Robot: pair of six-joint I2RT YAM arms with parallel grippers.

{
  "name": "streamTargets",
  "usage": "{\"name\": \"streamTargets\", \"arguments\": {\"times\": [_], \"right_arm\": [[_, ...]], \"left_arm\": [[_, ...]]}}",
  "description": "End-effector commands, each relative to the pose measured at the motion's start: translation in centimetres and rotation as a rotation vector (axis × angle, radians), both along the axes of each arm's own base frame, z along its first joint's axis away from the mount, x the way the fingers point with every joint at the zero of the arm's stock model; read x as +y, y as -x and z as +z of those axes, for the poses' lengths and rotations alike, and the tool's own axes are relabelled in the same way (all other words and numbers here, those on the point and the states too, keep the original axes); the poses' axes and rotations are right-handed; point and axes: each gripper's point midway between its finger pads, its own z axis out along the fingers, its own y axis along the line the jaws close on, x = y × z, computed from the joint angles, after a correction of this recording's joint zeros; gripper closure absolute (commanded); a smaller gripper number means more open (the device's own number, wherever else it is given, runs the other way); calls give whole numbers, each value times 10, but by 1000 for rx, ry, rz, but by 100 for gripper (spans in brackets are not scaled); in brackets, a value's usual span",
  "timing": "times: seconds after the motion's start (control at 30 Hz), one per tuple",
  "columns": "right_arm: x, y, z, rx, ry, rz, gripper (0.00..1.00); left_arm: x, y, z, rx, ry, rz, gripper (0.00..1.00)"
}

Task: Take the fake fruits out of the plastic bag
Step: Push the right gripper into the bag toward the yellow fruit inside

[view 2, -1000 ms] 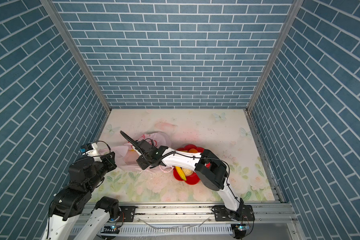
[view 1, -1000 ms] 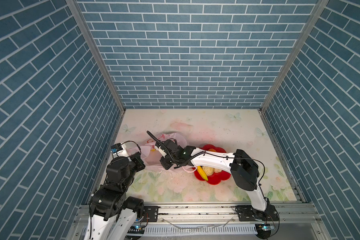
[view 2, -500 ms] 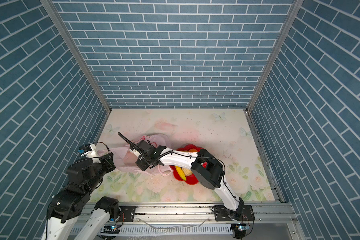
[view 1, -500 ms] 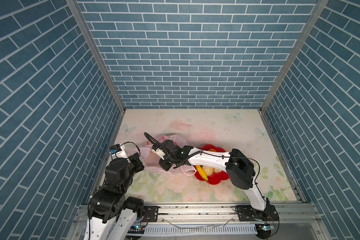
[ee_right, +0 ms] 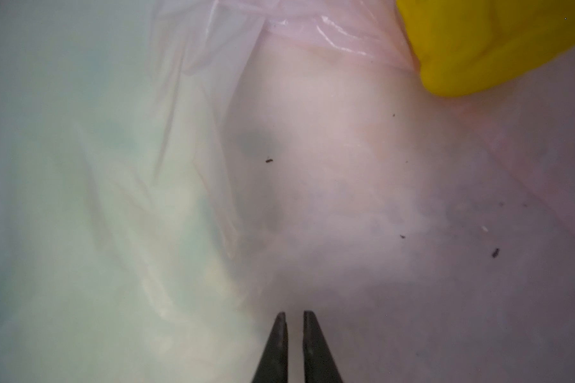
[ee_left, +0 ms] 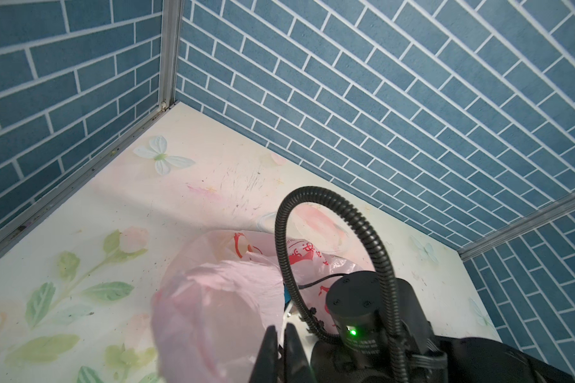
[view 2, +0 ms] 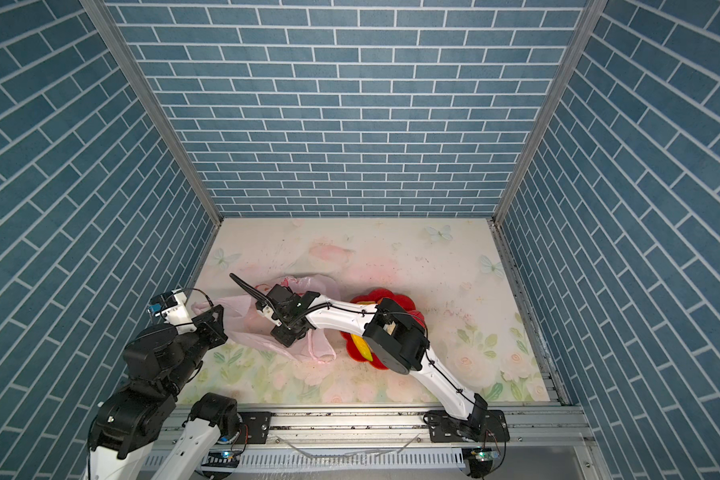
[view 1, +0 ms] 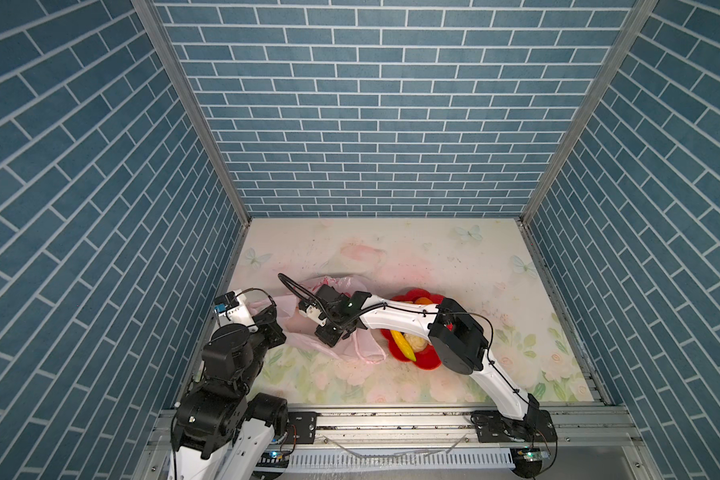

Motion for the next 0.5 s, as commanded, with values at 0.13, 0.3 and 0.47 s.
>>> {"name": "streamTargets", "arguments": {"times": [0.13, 0.3, 0.47], "right_arm": [[29, -22, 33, -7, -97, -49, 83], [42, -35, 41, -9, -146, -107, 77], [53, -39, 48, 4, -192, -129, 72]], "left_arm": [[-13, 20, -32, 84, 96, -64, 92], [-16, 39, -65, 161, 178, -66, 92], [-16, 53, -72, 182, 218, -72, 91]]}}
